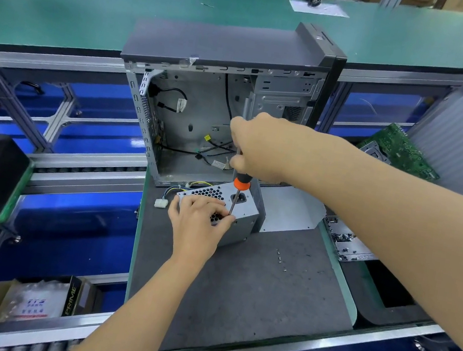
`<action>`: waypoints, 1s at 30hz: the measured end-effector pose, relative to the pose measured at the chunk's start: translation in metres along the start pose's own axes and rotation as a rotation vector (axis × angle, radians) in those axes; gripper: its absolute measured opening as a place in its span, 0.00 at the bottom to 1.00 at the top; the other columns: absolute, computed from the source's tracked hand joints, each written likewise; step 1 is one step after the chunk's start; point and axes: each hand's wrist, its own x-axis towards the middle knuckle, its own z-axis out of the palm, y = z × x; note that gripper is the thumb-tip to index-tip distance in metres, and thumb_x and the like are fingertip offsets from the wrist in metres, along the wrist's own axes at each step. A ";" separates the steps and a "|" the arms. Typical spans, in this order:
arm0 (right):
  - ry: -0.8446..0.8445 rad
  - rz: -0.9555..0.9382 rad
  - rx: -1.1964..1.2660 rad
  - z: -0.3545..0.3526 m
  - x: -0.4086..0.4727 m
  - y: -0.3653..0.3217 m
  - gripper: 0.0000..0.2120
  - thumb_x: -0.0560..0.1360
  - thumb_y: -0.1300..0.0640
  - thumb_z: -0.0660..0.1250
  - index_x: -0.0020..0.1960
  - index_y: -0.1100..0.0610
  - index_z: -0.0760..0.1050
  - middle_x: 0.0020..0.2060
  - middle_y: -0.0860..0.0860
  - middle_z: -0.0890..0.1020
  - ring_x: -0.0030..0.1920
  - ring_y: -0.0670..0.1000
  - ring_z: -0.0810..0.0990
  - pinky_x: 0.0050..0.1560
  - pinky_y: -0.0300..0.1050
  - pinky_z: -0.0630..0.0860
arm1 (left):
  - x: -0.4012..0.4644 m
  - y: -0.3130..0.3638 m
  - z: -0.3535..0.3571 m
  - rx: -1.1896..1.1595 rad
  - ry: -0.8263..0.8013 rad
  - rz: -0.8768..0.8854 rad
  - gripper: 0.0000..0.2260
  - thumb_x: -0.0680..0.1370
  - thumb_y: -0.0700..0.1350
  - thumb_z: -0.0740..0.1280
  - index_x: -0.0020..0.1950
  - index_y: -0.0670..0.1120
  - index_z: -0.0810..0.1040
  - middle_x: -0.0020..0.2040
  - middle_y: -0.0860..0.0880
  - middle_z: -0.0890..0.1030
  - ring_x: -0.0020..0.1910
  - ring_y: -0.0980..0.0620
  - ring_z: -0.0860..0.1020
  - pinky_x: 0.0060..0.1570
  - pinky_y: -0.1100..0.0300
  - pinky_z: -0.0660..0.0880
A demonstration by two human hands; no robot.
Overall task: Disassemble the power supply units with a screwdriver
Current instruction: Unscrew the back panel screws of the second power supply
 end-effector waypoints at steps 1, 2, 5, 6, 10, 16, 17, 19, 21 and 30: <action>-0.020 -0.031 0.040 0.000 0.000 0.002 0.13 0.79 0.53 0.63 0.61 0.57 0.67 0.46 0.55 0.72 0.39 0.55 0.74 0.34 0.48 0.70 | 0.000 0.000 0.000 0.002 0.003 0.000 0.04 0.73 0.53 0.76 0.41 0.54 0.85 0.50 0.60 0.83 0.57 0.52 0.74 0.71 0.41 0.58; -0.049 -0.062 0.070 0.000 0.000 0.002 0.14 0.78 0.55 0.64 0.61 0.56 0.66 0.50 0.56 0.74 0.44 0.56 0.76 0.39 0.50 0.74 | -0.001 0.000 0.000 0.002 0.009 0.004 0.04 0.73 0.53 0.76 0.42 0.54 0.85 0.50 0.60 0.83 0.57 0.51 0.74 0.71 0.40 0.58; -0.095 -0.072 0.086 0.000 -0.001 0.002 0.19 0.77 0.49 0.68 0.63 0.53 0.65 0.55 0.54 0.72 0.51 0.58 0.74 0.48 0.53 0.76 | -0.001 -0.001 0.000 0.017 0.023 0.027 0.05 0.72 0.52 0.77 0.45 0.53 0.87 0.50 0.57 0.84 0.57 0.49 0.75 0.70 0.39 0.59; -0.098 -0.036 0.049 0.000 -0.002 0.001 0.23 0.77 0.42 0.67 0.62 0.54 0.64 0.53 0.54 0.72 0.47 0.57 0.74 0.44 0.53 0.75 | -0.001 -0.001 0.001 0.021 0.022 0.030 0.06 0.72 0.52 0.77 0.46 0.52 0.87 0.51 0.57 0.84 0.57 0.49 0.75 0.70 0.39 0.59; -0.057 0.054 -0.162 -0.003 -0.004 -0.004 0.23 0.81 0.38 0.54 0.57 0.58 0.67 0.39 0.54 0.65 0.32 0.53 0.65 0.29 0.46 0.61 | -0.001 -0.001 0.000 0.016 0.016 0.037 0.07 0.73 0.53 0.76 0.45 0.51 0.88 0.51 0.57 0.84 0.58 0.49 0.76 0.70 0.39 0.59; -0.098 -0.071 -0.033 0.001 -0.004 0.006 0.18 0.79 0.50 0.65 0.64 0.55 0.65 0.55 0.55 0.71 0.49 0.58 0.76 0.48 0.53 0.76 | -0.003 -0.001 0.001 0.007 0.042 0.056 0.05 0.72 0.51 0.78 0.41 0.51 0.88 0.48 0.57 0.85 0.55 0.48 0.77 0.69 0.38 0.61; -0.097 -0.061 -0.038 0.002 -0.003 0.006 0.21 0.78 0.44 0.65 0.64 0.54 0.65 0.54 0.54 0.70 0.49 0.57 0.75 0.46 0.52 0.75 | -0.003 -0.001 0.001 0.003 0.045 0.058 0.05 0.72 0.51 0.78 0.41 0.51 0.88 0.48 0.57 0.85 0.55 0.48 0.77 0.68 0.37 0.61; -0.085 -0.006 -0.081 0.002 -0.003 0.005 0.27 0.78 0.35 0.60 0.63 0.56 0.65 0.44 0.53 0.67 0.41 0.56 0.73 0.36 0.48 0.70 | -0.003 -0.002 0.001 -0.005 0.047 0.063 0.05 0.71 0.51 0.78 0.41 0.51 0.88 0.48 0.57 0.85 0.55 0.49 0.77 0.68 0.37 0.61; -0.068 0.002 -0.145 0.003 -0.002 0.004 0.20 0.81 0.40 0.57 0.59 0.57 0.68 0.38 0.53 0.65 0.34 0.54 0.69 0.31 0.46 0.64 | -0.003 -0.002 0.001 -0.009 0.047 0.065 0.04 0.71 0.51 0.78 0.41 0.51 0.88 0.48 0.57 0.85 0.55 0.49 0.78 0.68 0.37 0.61; -0.049 -0.092 -0.051 0.003 -0.003 0.005 0.11 0.78 0.54 0.65 0.59 0.56 0.71 0.53 0.56 0.76 0.50 0.58 0.80 0.47 0.52 0.78 | 0.000 0.004 0.000 0.039 0.007 0.043 0.05 0.73 0.51 0.76 0.40 0.51 0.86 0.47 0.57 0.84 0.55 0.48 0.76 0.68 0.38 0.61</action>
